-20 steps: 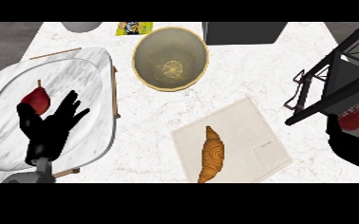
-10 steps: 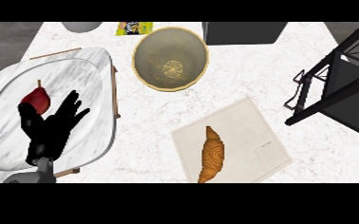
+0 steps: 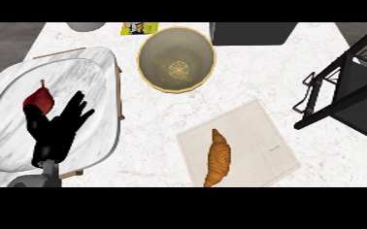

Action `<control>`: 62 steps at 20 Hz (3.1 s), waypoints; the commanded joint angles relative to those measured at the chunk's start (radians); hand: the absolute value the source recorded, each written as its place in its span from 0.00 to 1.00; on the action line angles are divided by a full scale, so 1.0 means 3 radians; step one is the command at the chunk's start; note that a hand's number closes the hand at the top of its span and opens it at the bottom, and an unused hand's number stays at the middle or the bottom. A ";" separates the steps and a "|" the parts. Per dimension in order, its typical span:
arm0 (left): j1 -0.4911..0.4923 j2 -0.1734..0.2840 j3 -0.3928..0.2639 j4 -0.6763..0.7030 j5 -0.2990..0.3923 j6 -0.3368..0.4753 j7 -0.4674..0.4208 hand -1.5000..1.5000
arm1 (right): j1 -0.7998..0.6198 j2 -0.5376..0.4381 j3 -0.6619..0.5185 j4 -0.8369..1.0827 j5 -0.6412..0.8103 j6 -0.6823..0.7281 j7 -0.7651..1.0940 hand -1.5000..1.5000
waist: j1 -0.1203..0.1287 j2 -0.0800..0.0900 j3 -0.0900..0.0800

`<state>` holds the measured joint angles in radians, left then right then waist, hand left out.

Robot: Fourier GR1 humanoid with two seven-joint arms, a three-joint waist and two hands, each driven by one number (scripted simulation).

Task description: Pick the can from the placemat and place it in the tiered shelf

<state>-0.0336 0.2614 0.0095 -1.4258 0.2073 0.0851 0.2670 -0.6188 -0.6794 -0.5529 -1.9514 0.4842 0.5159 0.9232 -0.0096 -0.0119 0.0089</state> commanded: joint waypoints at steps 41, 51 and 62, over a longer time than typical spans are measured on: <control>0.0010 -0.0119 0.0115 0.0182 -0.0079 -0.0217 0.0126 0.50 | -0.0208 -0.0210 -0.0664 0.1496 -0.0351 -0.1091 -0.0853 0.00 | 0.0028 0.0036 -0.0030; -0.0061 -0.0097 0.0185 0.0210 -0.0126 -0.0180 0.0160 0.50 | -0.0295 -0.0435 -0.1134 0.1498 -0.0462 -0.1618 -0.0696 0.00 | 0.0006 0.0039 -0.0031; 0.0001 -0.0137 0.0183 -0.0017 -0.0114 -0.0132 0.0350 0.50 | 0.0201 -0.1157 -0.2186 0.1736 -0.0646 -0.1539 -0.0623 0.00 | -0.0049 0.0020 -0.0027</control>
<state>-0.0319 0.2272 0.0647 -1.4418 0.1658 0.0301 0.2942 -0.6122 -0.9678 -1.0987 -1.4220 0.3287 0.0263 0.7137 -0.0149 -0.0111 0.0064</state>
